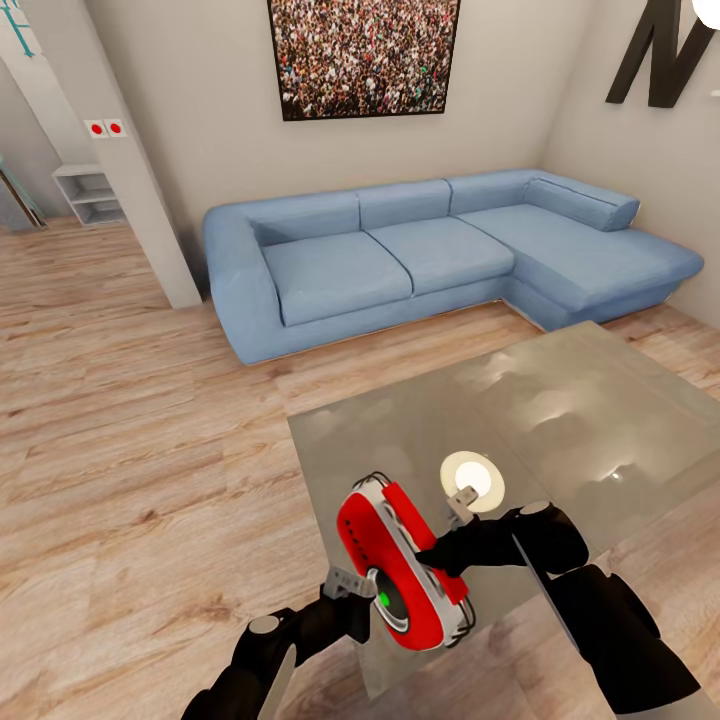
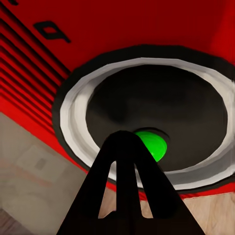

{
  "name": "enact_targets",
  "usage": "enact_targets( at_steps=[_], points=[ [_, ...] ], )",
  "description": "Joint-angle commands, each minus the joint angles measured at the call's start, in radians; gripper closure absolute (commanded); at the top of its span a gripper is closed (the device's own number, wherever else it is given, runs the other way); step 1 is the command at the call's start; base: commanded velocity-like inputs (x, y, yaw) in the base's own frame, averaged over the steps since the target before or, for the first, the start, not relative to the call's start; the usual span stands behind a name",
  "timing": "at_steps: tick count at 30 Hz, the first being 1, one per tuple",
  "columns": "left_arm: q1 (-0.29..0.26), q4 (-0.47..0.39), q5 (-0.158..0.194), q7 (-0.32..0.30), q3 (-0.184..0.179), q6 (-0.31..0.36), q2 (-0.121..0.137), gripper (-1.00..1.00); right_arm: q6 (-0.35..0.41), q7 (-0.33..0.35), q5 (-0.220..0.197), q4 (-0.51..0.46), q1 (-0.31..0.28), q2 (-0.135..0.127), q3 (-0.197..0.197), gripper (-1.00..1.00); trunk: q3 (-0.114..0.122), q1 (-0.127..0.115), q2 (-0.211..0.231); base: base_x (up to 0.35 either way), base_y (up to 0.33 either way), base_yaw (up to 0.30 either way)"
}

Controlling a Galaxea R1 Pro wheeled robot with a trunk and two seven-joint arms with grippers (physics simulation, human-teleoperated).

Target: Turn on the radio receiver that's on the table in the living room.

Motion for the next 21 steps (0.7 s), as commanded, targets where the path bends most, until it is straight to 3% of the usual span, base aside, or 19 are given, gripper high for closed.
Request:
enact_targets(
  at_steps=[1, 6, 9, 16, 21],
  points=[
    [0.000, -0.001, 0.000, -0.002, 0.000, 0.000, 0.000, 1.00, 0.003, -0.001, -0.011, 0.000, 0.000, 0.000, 0.000, 1.00, 0.000, 0.000, 0.000, 0.000, 0.000, 0.000],
    [0.000, -0.010, -0.001, -0.011, -0.001, 0.007, 0.000, 1.00, 0.003, -0.006, -0.010, 0.003, 0.000, -0.001, -0.007, 1.00, 0.000, 0.000, 0.000, 0.000, 0.000, 0.000],
    [0.000, -0.013, -0.001, -0.019, -0.001, 0.009, 0.000, 1.00, 0.003, -0.021, 0.014, 0.004, 0.000, -0.003, -0.015, 1.00, 0.000, 0.000, 0.000, 0.000, 0.000, 0.000],
    [0.000, -0.016, -0.002, -0.075, -0.001, 0.010, 0.001, 1.00, 0.003, -0.092, 0.186, 0.004, -0.001, 0.000, -0.041, 1.00, 0.000, 0.000, 0.000, 0.000, 0.000, 0.000],
    [0.000, -0.016, -0.003, -0.093, -0.001, 0.010, 0.003, 1.00, 0.003, -0.139, 0.230, 0.002, -0.001, -0.003, -0.043, 1.00, 0.000, 0.000, 0.000, 0.000, 0.000, 0.000]
  ],
)
